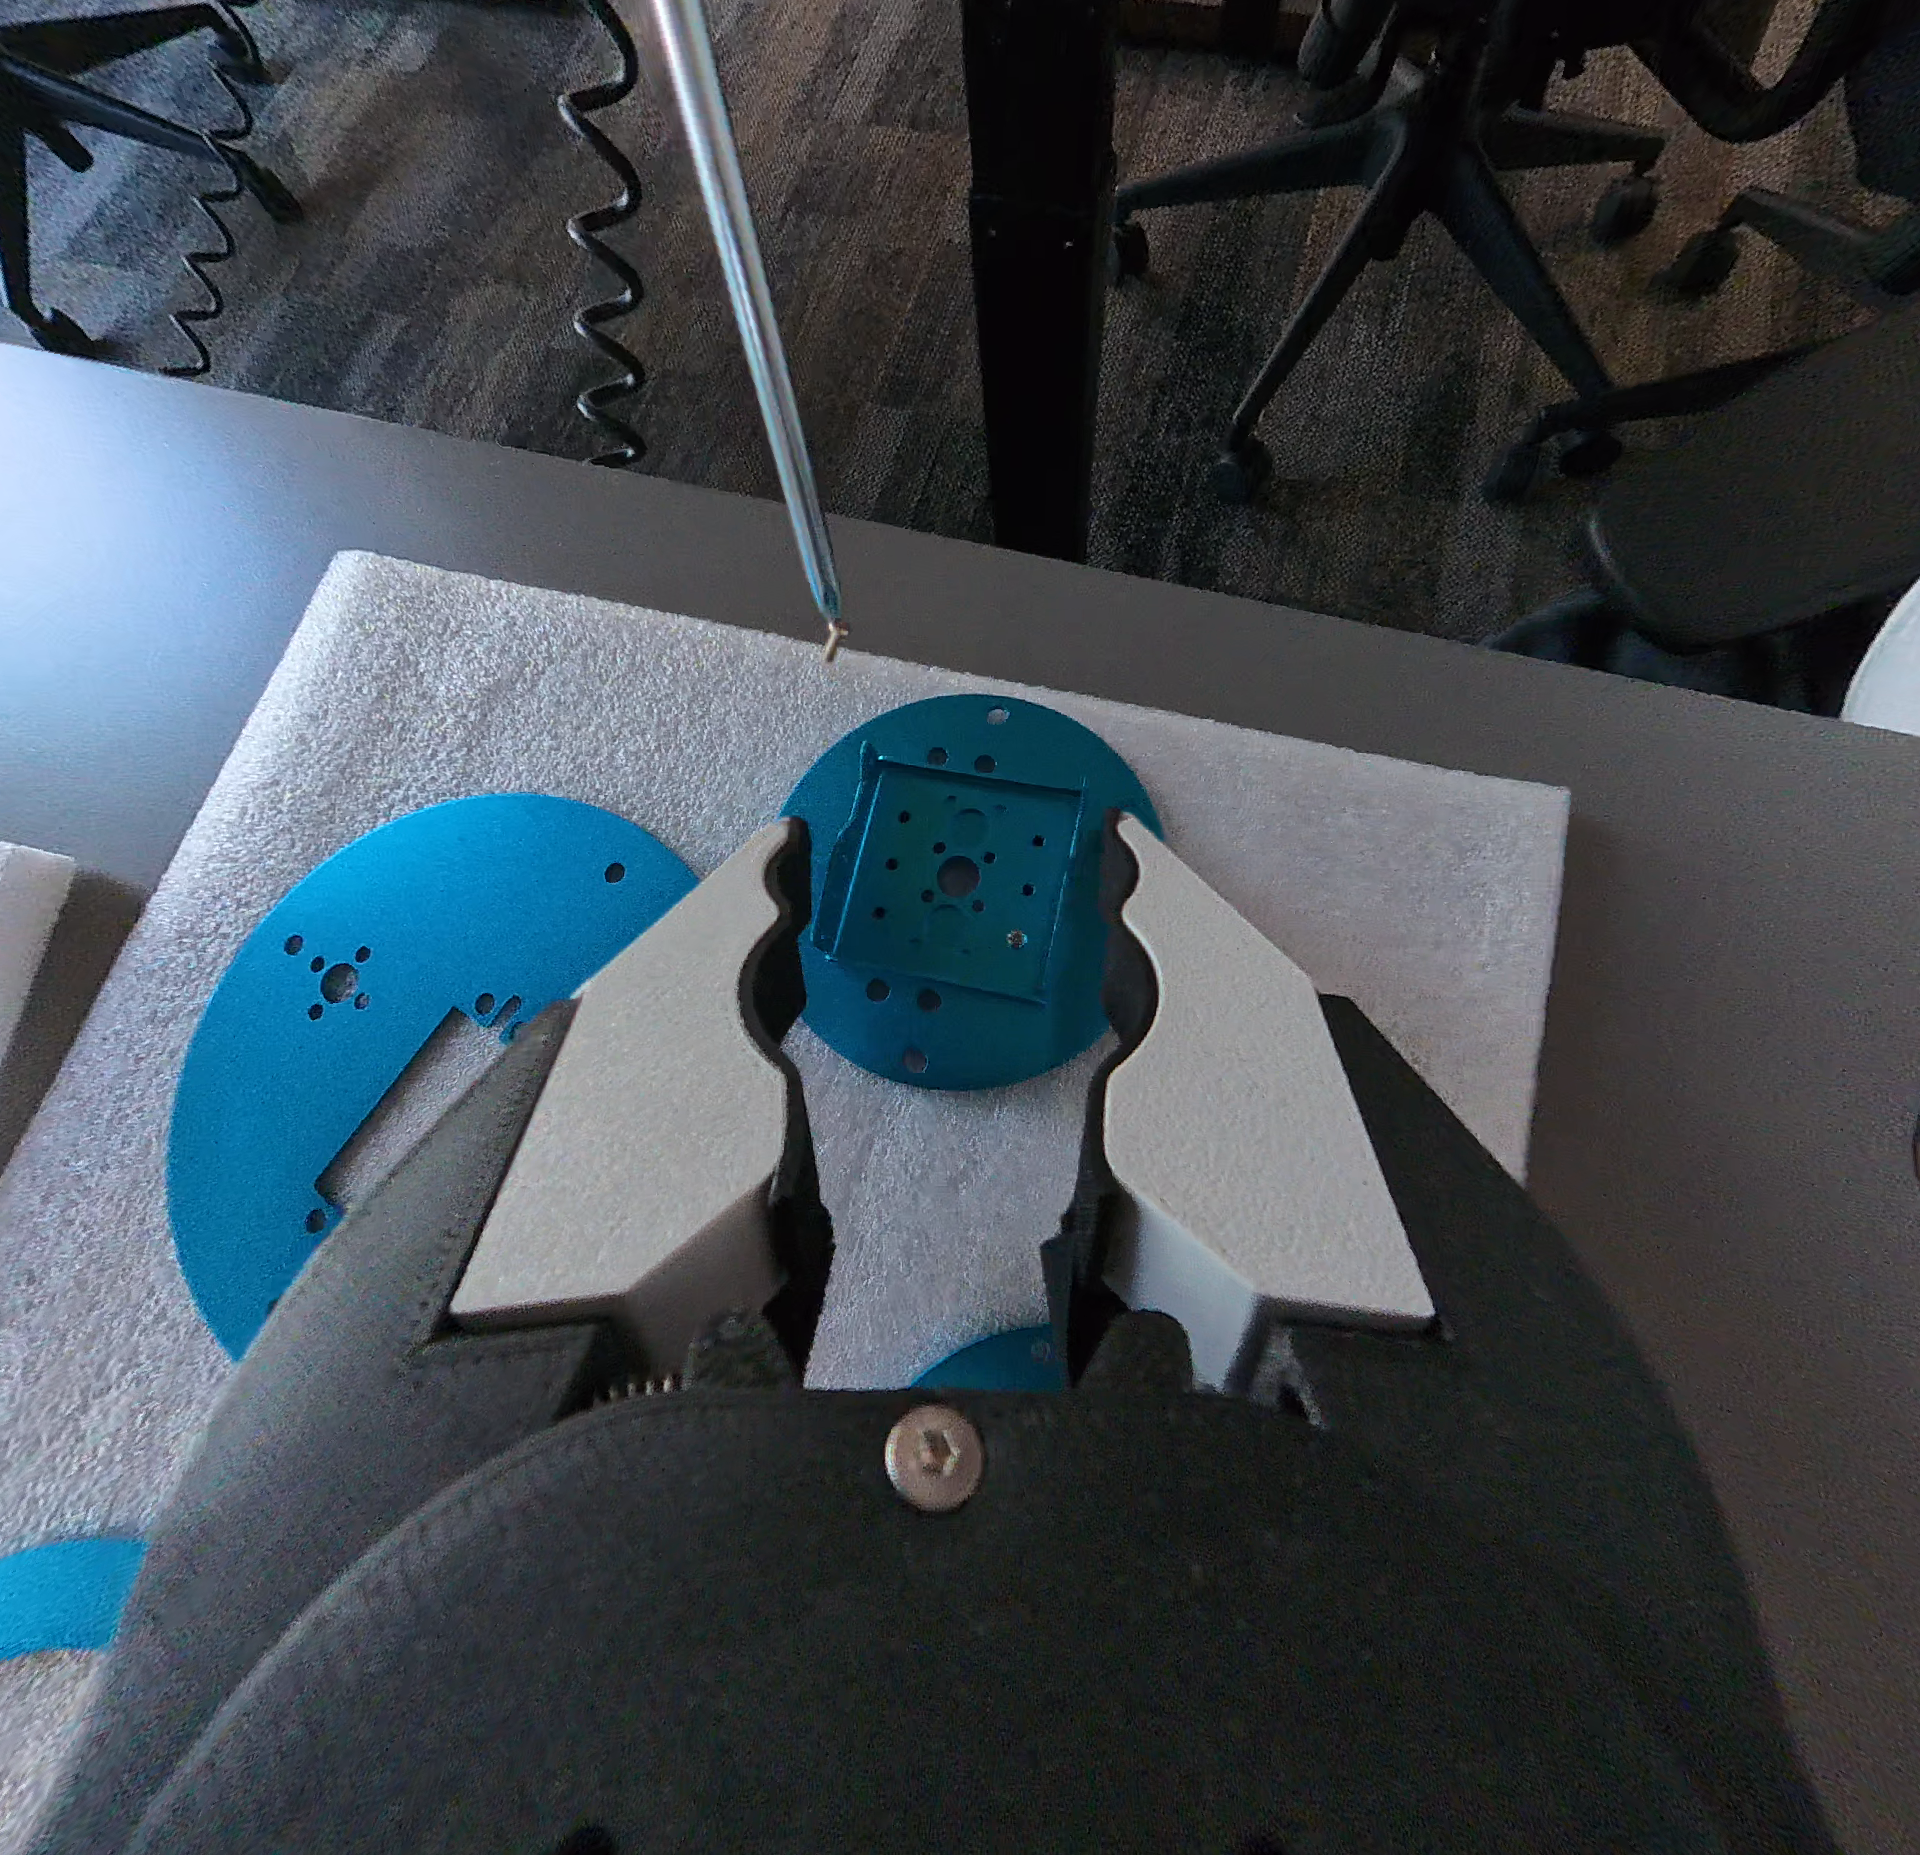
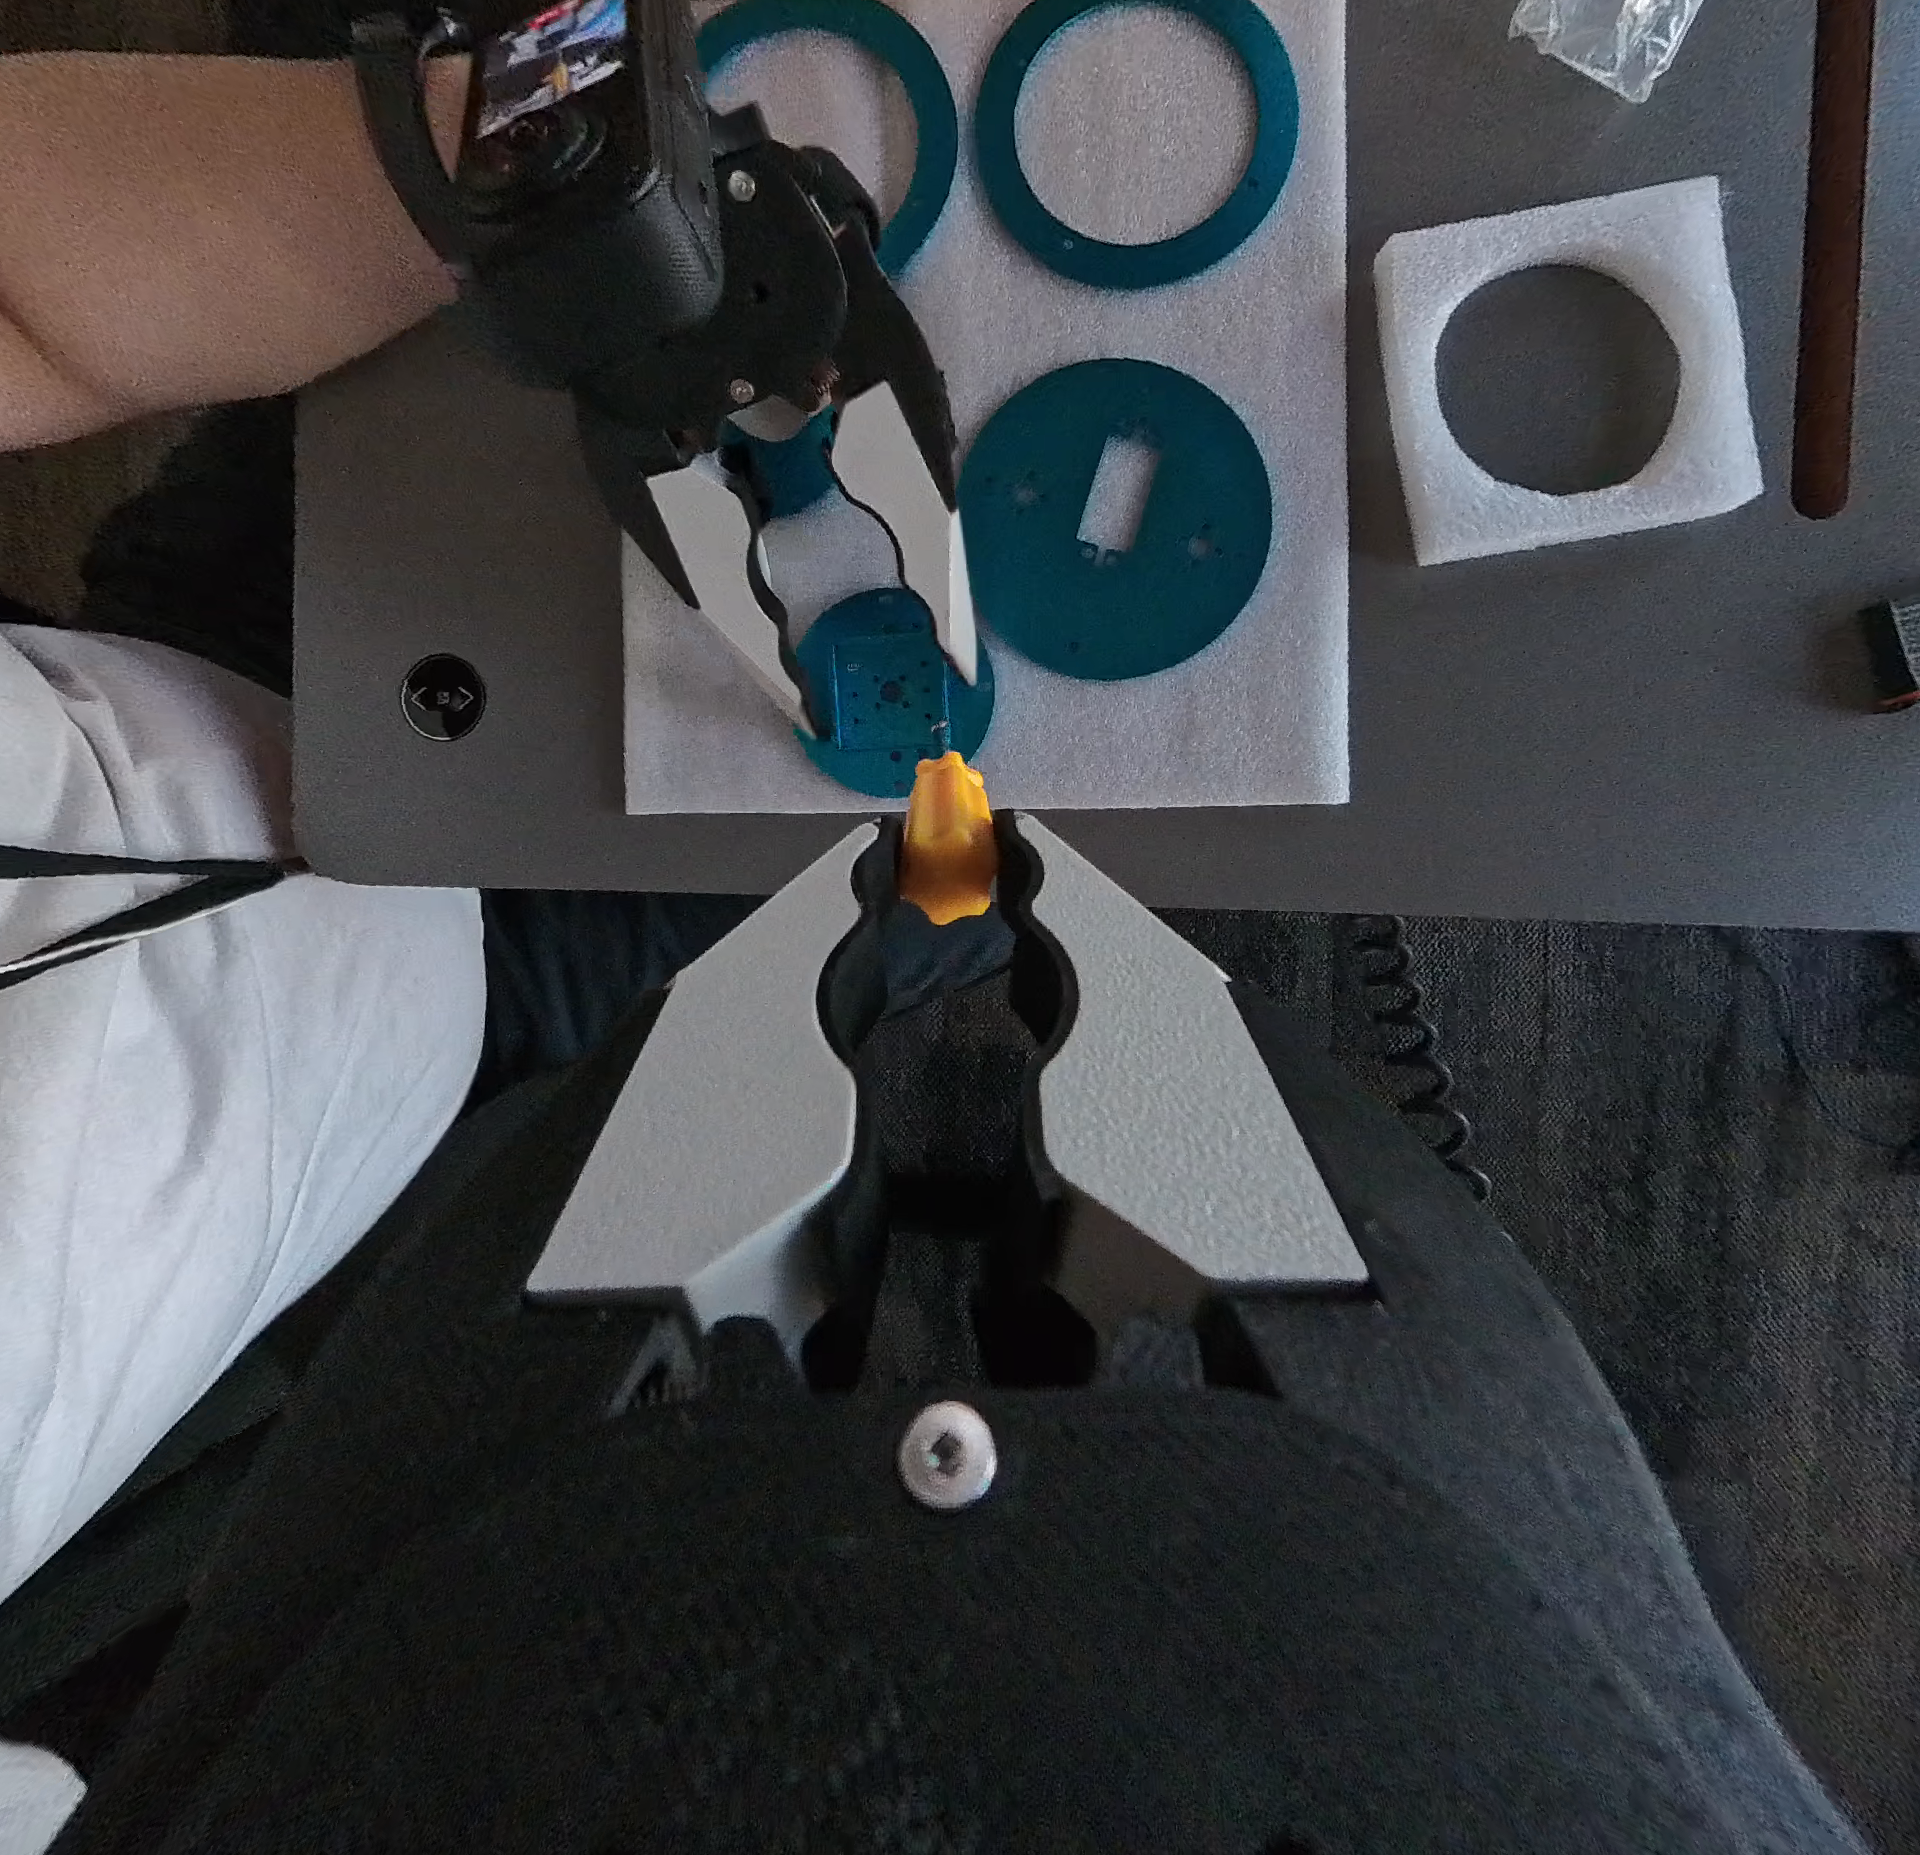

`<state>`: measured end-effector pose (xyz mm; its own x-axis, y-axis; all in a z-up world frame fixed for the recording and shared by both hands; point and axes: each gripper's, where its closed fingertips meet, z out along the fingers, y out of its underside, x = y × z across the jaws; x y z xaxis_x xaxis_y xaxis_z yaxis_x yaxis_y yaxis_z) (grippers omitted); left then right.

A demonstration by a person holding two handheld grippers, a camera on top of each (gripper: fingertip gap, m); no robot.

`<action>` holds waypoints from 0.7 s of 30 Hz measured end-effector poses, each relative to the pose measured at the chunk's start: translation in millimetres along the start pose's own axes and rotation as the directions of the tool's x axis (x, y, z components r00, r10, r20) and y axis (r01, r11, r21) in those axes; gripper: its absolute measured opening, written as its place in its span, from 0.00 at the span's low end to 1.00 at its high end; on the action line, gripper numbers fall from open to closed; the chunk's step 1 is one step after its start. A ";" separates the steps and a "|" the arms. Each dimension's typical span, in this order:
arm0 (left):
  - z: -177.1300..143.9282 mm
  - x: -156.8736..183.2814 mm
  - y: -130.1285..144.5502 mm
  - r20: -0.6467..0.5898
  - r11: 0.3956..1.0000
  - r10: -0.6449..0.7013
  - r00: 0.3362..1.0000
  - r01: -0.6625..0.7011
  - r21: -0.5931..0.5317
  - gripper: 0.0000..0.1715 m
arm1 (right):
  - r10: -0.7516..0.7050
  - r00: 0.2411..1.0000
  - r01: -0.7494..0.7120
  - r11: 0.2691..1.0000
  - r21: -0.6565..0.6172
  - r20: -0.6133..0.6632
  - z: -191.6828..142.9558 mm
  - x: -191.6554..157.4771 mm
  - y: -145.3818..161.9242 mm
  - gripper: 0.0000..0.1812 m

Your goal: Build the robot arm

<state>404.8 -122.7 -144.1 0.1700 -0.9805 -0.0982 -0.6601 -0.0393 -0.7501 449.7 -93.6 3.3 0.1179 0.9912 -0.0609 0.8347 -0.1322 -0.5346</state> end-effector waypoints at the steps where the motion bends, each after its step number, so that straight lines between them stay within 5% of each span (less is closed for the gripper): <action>1: 1.6 0.2 1.4 -0.011 1.000 -0.005 1.000 0.005 0.000 0.31 | 0.004 1.000 -0.004 1.000 0.010 0.004 -0.3 1.0 1.9 0.10; 6: 1.0 -1.2 3.2 -0.035 0.999 -0.031 0.999 0.032 0.011 0.28 | 0.011 1.000 -0.012 0.999 0.030 0.023 1.7 6.2 9.1 0.10; 10: -4.0 -7.4 1.2 -0.001 0.997 -0.072 0.997 0.072 0.029 0.45 | -0.003 1.000 0.002 1.000 0.024 0.016 4.4 8.9 10.3 0.10; 13: -13.2 -0.6 -11.2 -0.038 0.991 -0.074 0.997 0.077 0.110 0.47 | -0.009 1.000 0.009 1.000 0.014 0.016 6.3 9.5 11.9 0.10; 16: -9.8 1.2 -1.9 -0.053 0.998 -0.043 0.998 0.045 0.048 0.55 | -0.009 1.000 0.009 1.000 0.009 0.012 7.2 12.3 13.5 0.10; 21: 2.2 1.2 7.2 -0.083 1.000 0.006 0.997 -0.008 -0.029 0.56 | 0.005 1.000 -0.005 1.000 0.011 0.015 5.7 15.8 15.8 0.10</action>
<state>401.9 -123.7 -151.1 0.1050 -0.9933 -0.0484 -0.6824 -0.0366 -0.7300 461.7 -79.9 -10.9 0.1140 0.9905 -0.0764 0.8281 -0.1372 -0.5435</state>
